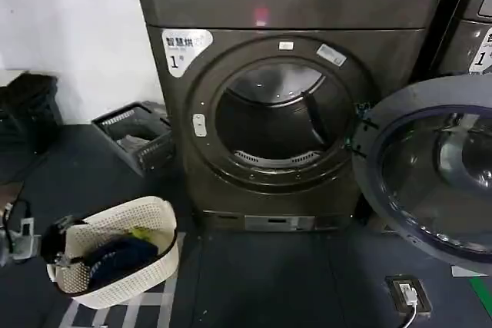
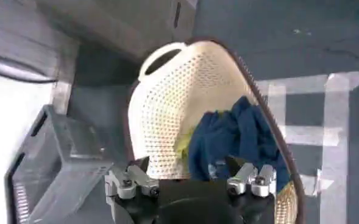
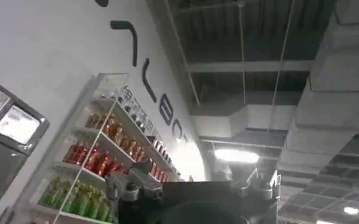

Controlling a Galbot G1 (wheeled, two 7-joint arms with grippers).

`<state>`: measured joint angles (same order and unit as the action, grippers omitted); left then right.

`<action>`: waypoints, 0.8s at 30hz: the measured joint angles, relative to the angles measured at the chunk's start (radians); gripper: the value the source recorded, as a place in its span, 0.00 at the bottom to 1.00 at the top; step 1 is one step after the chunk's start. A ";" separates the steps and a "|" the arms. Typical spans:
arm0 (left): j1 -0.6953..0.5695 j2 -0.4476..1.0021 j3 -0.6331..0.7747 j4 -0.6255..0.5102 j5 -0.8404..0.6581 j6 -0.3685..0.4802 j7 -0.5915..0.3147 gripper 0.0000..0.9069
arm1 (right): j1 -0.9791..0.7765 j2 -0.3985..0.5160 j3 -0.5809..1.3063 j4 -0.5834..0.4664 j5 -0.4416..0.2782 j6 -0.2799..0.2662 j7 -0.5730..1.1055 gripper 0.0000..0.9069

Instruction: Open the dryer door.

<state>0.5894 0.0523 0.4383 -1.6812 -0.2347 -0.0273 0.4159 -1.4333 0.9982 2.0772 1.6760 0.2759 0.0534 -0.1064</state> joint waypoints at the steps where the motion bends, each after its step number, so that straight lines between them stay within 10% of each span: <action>1: 0.000 0.000 -0.001 0.000 0.003 0.003 -0.003 1.00 | -0.002 0.000 0.003 0.000 0.000 0.000 0.000 1.00; 24: -0.004 0.014 -0.048 0.008 0.115 -0.039 0.108 1.00 | -0.029 0.005 0.031 -0.005 0.006 0.008 -0.009 1.00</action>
<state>0.5858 0.0661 0.3898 -1.6732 -0.1198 -0.0663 0.5242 -1.4623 1.0033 2.1078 1.6708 0.2815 0.0611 -0.1155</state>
